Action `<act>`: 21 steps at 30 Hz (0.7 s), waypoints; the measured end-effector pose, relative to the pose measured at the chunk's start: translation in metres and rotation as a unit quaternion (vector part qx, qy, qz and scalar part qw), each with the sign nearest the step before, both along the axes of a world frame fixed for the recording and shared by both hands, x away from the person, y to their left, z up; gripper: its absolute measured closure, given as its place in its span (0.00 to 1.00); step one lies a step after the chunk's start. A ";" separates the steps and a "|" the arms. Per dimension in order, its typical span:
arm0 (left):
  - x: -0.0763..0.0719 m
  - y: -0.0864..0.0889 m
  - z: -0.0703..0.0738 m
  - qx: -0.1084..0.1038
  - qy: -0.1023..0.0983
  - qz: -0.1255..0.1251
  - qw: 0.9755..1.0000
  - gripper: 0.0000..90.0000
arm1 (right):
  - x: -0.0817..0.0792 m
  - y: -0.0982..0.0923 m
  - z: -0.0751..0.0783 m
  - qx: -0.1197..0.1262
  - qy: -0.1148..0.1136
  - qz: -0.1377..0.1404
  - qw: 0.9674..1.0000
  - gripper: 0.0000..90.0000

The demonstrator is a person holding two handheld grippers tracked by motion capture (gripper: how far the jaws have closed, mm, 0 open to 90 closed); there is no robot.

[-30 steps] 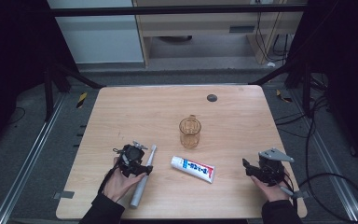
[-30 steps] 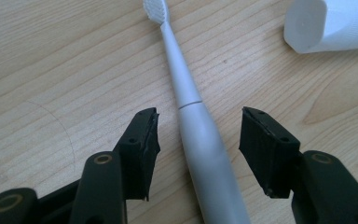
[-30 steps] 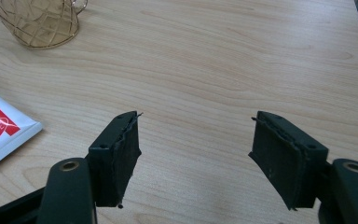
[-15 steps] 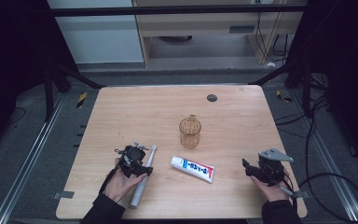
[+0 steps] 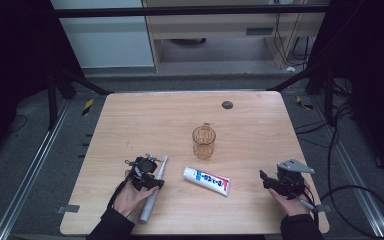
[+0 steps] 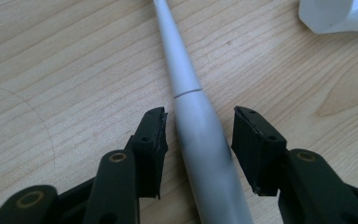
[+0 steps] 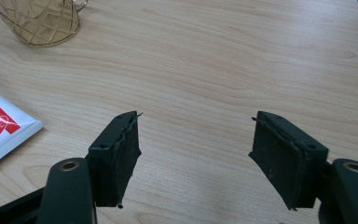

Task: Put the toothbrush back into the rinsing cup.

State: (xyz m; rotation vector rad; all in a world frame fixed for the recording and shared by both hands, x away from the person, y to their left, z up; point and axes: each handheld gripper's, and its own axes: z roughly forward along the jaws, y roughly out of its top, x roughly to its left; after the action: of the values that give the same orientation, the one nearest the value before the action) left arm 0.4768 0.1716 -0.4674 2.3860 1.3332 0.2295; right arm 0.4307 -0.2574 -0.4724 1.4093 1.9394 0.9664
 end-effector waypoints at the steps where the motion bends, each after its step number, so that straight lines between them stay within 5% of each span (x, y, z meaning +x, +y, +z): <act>1: 0.000 0.000 0.000 0.000 0.001 0.000 1.000 0.60 | 0.000 0.000 0.000 0.000 0.000 0.000 1.000 0.35; 21: 0.000 -0.002 -0.002 -0.004 0.012 -0.001 1.000 0.70 | 0.000 0.000 0.000 0.001 0.001 0.001 1.000 0.35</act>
State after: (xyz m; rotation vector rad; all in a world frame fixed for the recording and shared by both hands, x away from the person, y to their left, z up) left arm 0.4770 0.1693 -0.4698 2.3902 1.3388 0.1960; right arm 0.4307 -0.2573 -0.4723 1.4103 1.9412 0.9697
